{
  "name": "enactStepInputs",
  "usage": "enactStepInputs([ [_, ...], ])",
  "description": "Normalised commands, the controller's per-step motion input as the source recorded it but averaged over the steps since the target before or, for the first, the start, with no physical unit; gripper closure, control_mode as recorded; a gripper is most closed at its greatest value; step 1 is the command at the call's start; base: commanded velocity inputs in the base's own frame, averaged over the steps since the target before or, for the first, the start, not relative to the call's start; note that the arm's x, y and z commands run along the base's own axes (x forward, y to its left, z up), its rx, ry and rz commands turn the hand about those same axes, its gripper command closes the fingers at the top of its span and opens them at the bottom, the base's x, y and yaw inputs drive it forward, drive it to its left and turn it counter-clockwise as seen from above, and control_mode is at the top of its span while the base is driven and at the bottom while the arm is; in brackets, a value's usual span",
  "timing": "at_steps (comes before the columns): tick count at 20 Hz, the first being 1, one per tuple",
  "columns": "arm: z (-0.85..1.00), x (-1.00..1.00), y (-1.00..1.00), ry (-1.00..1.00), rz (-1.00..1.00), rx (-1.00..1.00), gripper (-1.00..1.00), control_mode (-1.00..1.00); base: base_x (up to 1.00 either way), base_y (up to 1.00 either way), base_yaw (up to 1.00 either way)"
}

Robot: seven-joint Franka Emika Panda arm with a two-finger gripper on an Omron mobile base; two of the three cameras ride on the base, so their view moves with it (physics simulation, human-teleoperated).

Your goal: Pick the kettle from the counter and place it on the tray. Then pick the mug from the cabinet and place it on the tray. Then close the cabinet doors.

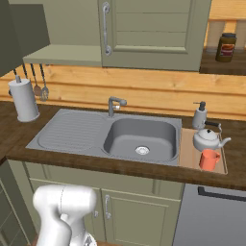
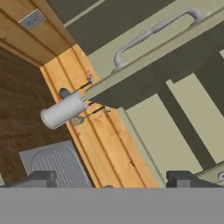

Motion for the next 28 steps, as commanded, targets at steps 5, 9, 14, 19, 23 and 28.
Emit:
enactStepInputs([
  [5,0.00,0.00,0.46,-0.06,0.14,-0.11,-1.00,-1.00,0.00,0.00,0.00],
  [9,0.00,0.00,0.49,-0.06,0.11,-0.10,-1.00,-1.00,0.00,0.00,0.00],
  [14,0.00,0.18,0.42,0.00,0.04,-0.07,-1.00,-1.00,0.00,0.00,0.00],
  [19,0.00,0.36,0.40,0.00,0.00,-0.06,-1.00,-1.00,0.00,0.00,0.00],
  [23,0.00,0.33,0.38,0.00,0.00,-0.07,-1.00,-1.00,0.00,0.00,0.00],
  [28,0.00,0.37,0.28,0.00,-0.03,-0.06,-1.00,-1.00,0.00,0.00,0.00],
])
